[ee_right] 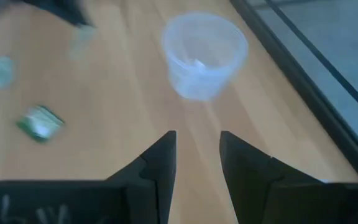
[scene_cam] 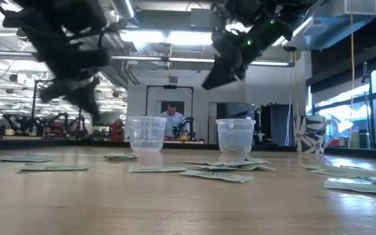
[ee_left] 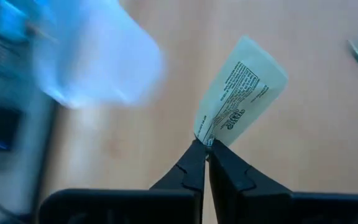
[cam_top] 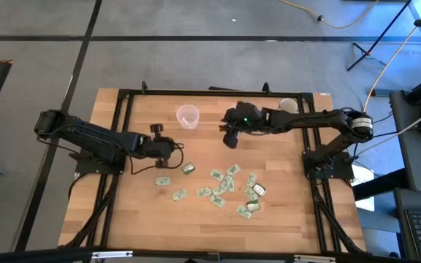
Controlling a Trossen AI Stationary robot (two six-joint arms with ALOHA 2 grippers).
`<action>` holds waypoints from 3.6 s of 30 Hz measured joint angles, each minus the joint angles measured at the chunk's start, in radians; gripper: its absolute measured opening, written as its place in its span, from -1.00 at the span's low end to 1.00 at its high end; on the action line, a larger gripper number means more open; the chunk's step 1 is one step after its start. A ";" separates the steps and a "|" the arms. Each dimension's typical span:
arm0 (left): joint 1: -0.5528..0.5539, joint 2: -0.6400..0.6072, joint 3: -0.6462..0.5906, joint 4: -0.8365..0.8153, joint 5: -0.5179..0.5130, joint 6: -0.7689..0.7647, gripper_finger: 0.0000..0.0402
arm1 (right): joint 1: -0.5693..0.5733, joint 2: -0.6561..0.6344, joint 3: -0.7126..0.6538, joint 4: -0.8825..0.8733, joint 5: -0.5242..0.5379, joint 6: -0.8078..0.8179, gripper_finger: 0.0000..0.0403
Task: Pick and place Stevia / Truvia into bins
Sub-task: Put the stevia packet into the right transparent container
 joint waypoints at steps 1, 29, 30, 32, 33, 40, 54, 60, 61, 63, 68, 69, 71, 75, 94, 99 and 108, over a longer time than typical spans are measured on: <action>0.000 -0.001 0.000 0.058 -0.050 0.041 -0.96 | 0.010 0.000 0.000 0.019 -0.010 -0.015 -0.37; 0.002 0.003 0.002 0.887 -0.213 0.674 -0.96 | 0.147 0.005 0.000 0.331 -0.021 -0.049 -0.37; 0.002 0.004 0.002 0.893 -0.225 0.683 -0.96 | 0.147 0.005 0.000 0.336 -0.021 -0.049 -0.37; 0.002 0.016 0.002 0.911 -0.244 0.693 -0.97 | 0.147 0.005 0.000 0.347 -0.021 -0.049 -0.37; 0.002 0.022 0.002 0.914 -0.244 0.694 -0.96 | 0.147 0.005 0.000 0.352 -0.021 -0.049 -0.37; 0.002 0.108 0.002 1.044 -0.249 0.759 -0.96 | 0.147 0.005 0.000 0.366 -0.020 -0.067 -0.37; 0.002 0.150 0.002 1.156 -0.258 0.833 -0.96 | 0.147 0.005 0.000 0.363 -0.019 -0.015 -0.52; 0.001 0.150 0.002 1.155 -0.254 0.833 -0.96 | 0.147 0.005 0.000 0.362 -0.018 -0.015 -0.85; 0.001 0.150 0.002 1.155 -0.251 0.832 -0.96 | 0.147 0.005 0.000 0.361 -0.017 -0.015 -0.90; 0.001 0.150 0.002 1.155 -0.245 0.832 -0.96 | 0.147 0.005 0.000 0.359 -0.017 -0.017 -0.97; 0.001 0.150 0.002 1.154 -0.240 0.831 -0.95 | 0.148 0.005 0.000 0.347 0.021 -0.015 -0.95; 0.001 0.150 0.002 1.153 -0.244 0.831 -0.93 | 0.147 0.005 0.000 0.342 0.031 -0.015 -0.96; 0.000 0.150 0.002 1.140 -0.247 0.828 -0.88 | 0.147 0.005 0.000 0.336 0.034 -0.016 -0.98; -0.001 0.150 0.002 1.099 -0.247 0.777 -0.68 | 0.147 0.005 0.000 0.333 0.036 -0.016 -0.98; 0.024 0.067 0.002 0.602 0.028 0.281 -0.40 | 0.049 0.005 0.023 -0.017 0.205 0.073 -0.99; 0.044 0.054 0.003 0.500 0.215 0.191 -0.46 | -0.030 0.004 0.078 -0.251 0.193 0.149 -0.99; 0.069 0.054 0.069 0.071 0.491 -0.040 -0.46 | -0.126 0.004 0.100 -0.462 0.112 0.245 -0.99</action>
